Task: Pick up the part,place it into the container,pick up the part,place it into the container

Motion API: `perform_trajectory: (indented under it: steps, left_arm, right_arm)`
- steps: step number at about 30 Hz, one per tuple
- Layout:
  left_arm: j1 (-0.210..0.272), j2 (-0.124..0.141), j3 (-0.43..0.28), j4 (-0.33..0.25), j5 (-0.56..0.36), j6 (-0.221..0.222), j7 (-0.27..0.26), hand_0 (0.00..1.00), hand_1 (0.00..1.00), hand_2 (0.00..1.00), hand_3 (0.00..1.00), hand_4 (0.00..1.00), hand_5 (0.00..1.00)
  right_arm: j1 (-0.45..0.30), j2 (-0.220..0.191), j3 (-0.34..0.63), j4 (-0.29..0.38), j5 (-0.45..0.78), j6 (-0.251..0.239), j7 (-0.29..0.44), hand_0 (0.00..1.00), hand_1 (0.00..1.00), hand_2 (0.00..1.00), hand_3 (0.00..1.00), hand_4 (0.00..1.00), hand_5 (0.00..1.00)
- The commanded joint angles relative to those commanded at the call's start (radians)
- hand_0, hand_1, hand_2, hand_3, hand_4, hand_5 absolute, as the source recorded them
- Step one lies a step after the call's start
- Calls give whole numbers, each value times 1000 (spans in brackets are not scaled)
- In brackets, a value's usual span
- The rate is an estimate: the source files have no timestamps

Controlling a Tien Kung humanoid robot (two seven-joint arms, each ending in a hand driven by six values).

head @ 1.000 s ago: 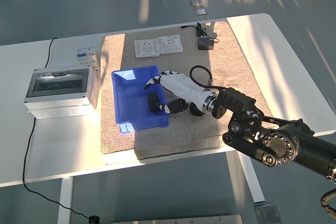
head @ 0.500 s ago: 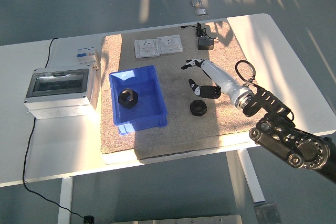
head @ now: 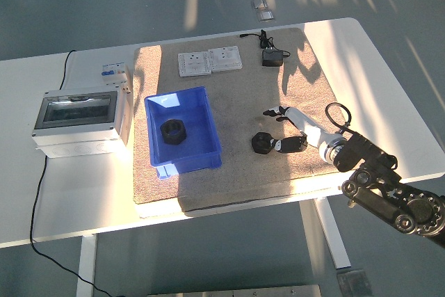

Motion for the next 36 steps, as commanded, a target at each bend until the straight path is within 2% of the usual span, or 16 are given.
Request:
perform_trajectory:
  steps: [6, 11, 15, 22, 29, 36]
  left_arm:
    - [0, 0, 2, 0, -5, 0, -3, 712, 701, 669, 786, 799, 734]
    - [-3, 1, -1, 0, 2, -1, -3, 712, 700, 669, 787, 799, 734]
    - [-4, 2, 0, 0, 0, -1, -4, 712, 700, 669, 787, 799, 734]
    - [-4, 3, 0, 0, 1, -2, -5, 711, 700, 670, 785, 798, 733]
    - [-1, 1, 7, 0, -5, -2, -8, 711, 699, 673, 786, 795, 732]
    - [-12, 0, 40, 0, -38, -3, -26, 711, 699, 677, 787, 793, 732]
  right_arm:
    - [8, 3, -20, -15, 21, -7, 3, 985, 832, 864, 844, 711, 159]
    - [35, 25, -41, -60, 22, -33, 16, 982, 825, 859, 842, 705, 167]
    - [39, 31, -33, -75, 1, -23, 12, 982, 825, 859, 842, 705, 167]
    - [28, 16, -22, -39, -11, 24, -16, 979, 812, 831, 837, 709, 164]
    - [19, -8, -32, -5, 27, 24, -9, 976, 812, 841, 840, 721, 158]
    - [19, -9, -58, 0, -5, -7, 15, 977, 814, 840, 839, 717, 172]
